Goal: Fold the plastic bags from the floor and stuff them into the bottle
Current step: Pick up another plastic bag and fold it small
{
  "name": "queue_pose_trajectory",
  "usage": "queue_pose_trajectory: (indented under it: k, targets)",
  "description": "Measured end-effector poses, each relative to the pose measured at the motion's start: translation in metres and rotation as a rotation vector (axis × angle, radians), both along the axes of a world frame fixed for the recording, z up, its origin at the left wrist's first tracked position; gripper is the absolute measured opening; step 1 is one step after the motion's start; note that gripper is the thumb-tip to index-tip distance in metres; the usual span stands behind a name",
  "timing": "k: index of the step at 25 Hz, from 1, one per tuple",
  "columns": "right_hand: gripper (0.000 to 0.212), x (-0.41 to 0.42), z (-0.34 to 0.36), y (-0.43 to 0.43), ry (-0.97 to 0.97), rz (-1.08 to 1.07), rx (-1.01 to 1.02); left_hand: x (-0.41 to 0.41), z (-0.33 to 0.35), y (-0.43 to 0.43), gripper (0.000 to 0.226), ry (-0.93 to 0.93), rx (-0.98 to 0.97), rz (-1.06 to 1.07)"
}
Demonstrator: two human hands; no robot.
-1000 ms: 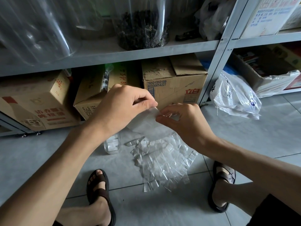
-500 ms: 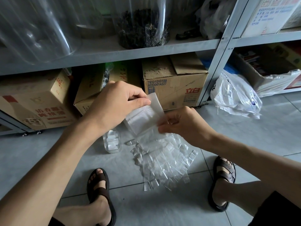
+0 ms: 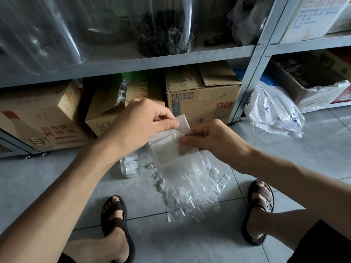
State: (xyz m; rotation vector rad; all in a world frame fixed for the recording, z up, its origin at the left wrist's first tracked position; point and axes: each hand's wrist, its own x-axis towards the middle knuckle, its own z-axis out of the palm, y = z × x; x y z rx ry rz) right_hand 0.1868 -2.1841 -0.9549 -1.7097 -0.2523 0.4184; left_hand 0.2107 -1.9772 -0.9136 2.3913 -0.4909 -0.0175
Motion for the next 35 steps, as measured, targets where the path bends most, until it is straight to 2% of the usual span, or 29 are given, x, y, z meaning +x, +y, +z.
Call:
queue_pose_trajectory:
  k: [4, 9, 12, 14, 20, 24, 29, 31, 35]
  targets:
    - [0.018, 0.002, 0.005, -0.001, 0.099, -0.11, 0.067, 0.001, 0.002, 0.006, 0.011, 0.1, -0.072, 0.051]
    - [0.013, 0.004, 0.012, -0.005, 0.12, -0.136, 0.106, 0.0, 0.007, 0.005, 0.003, 0.263, -0.328, 0.135]
    - [0.014, 0.007, 0.012, -0.009, 0.153, -0.15, 0.173, -0.001, 0.01, 0.003, 0.026, 0.457, -0.621, 0.201]
    - [0.024, 0.009, 0.012, -0.012, 0.177, -0.176, 0.215, -0.004, 0.009, 0.0, 0.034, 0.59, -0.711, 0.214]
    - [0.046, 0.011, 0.013, -0.014, 0.194, -0.301, 0.296, -0.01, -0.001, -0.01, 0.045, 0.66, -0.548, 0.208]
    - [0.018, 0.01, 0.017, -0.015, 0.185, -0.252, 0.225, -0.008, -0.004, -0.009, 0.026, 0.621, -0.558, 0.248]
    - [0.011, 0.011, 0.024, -0.021, 0.117, -0.15, 0.052, -0.006, -0.003, -0.007, 0.014, 0.595, -0.564, 0.285]
    - [0.008, 0.011, 0.025, -0.022, 0.116, -0.146, 0.038, -0.007, -0.002, -0.007, 0.014, 0.59, -0.569, 0.289]
    - [0.008, 0.013, 0.026, -0.025, 0.112, -0.14, 0.044, -0.008, 0.001, -0.006, 0.027, 0.604, -0.598, 0.297]
